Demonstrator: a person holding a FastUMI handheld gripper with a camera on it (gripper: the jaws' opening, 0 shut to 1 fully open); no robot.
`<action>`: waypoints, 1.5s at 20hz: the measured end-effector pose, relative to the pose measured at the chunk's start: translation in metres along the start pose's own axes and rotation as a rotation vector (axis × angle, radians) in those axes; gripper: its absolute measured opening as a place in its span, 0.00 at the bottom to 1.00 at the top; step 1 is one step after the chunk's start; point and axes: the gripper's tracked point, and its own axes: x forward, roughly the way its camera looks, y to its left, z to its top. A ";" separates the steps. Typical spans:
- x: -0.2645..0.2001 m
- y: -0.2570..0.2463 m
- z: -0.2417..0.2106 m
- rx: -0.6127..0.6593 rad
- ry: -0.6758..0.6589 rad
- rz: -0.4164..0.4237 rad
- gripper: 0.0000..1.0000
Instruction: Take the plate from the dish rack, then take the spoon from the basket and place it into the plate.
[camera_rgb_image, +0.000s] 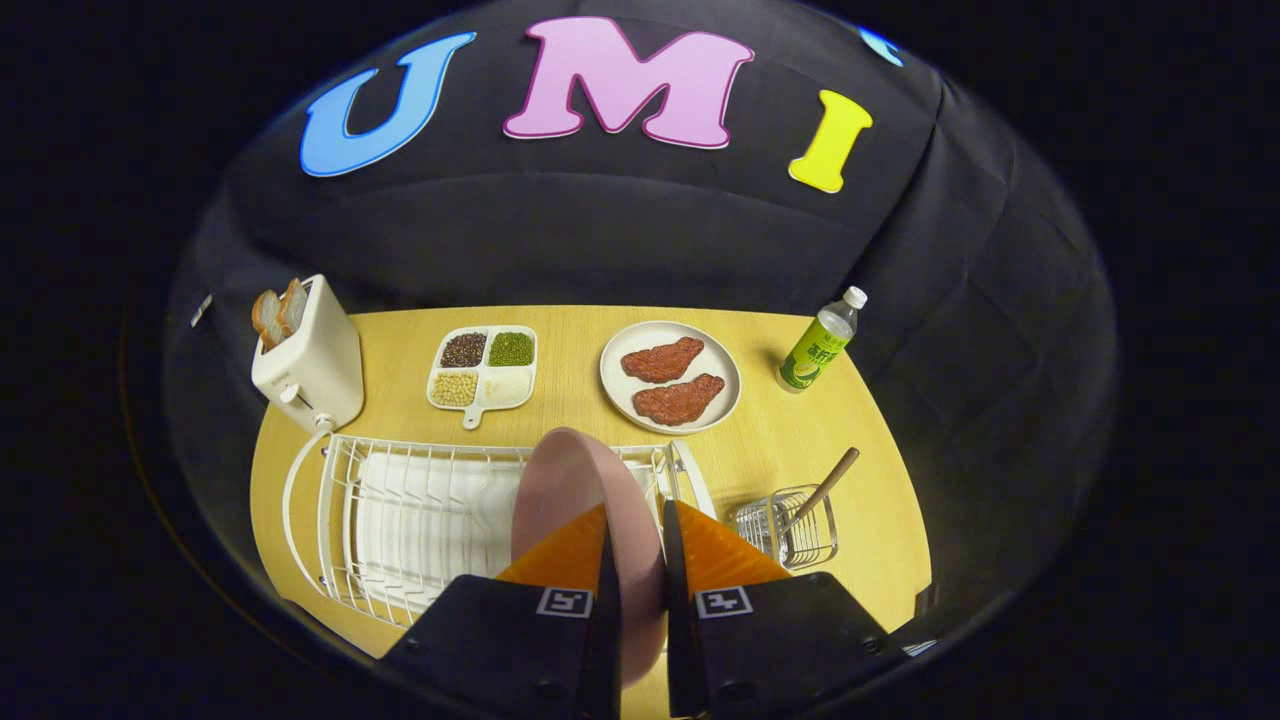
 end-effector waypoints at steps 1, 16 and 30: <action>-0.003 -0.003 -0.001 0.015 -0.004 0.022 0.22; -0.083 -0.083 -0.141 0.167 0.089 0.326 0.21; -0.013 -0.097 -0.250 0.214 0.238 0.555 0.22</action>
